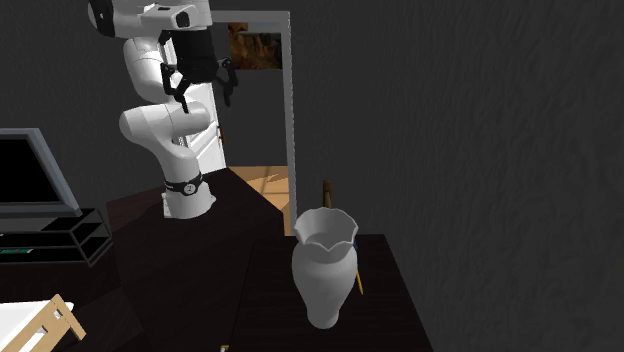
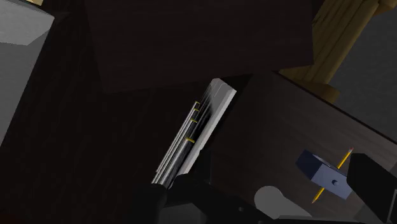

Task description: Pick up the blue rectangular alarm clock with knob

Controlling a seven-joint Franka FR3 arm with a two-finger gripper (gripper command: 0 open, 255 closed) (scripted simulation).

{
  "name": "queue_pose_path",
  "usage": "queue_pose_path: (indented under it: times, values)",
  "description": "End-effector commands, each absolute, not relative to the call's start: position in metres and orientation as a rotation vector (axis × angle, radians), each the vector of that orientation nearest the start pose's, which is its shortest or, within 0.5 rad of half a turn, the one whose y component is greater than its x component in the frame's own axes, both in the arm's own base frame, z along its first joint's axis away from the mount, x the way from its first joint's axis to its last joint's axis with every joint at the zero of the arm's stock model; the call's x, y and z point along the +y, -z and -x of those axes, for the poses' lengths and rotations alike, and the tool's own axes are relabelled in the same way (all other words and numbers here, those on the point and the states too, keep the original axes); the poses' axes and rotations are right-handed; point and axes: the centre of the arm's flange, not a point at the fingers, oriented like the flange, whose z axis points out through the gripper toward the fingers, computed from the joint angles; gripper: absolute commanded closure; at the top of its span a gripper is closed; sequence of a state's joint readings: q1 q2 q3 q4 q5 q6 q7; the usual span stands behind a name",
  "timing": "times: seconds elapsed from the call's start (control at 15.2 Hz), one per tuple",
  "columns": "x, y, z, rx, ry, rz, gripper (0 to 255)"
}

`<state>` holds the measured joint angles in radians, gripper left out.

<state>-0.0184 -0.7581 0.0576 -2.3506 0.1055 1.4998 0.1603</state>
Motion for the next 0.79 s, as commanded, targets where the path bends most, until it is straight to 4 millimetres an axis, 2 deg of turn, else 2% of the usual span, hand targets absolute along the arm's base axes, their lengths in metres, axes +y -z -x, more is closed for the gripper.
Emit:
queue_pose_path:
  times: [0.0, 0.73]
  values:
    - [0.029, -0.578, -0.306, 0.21, -0.153, 3.074, 0]
    - [0.077, -0.466, -0.382, -0.185, -0.104, 3.094, 0]
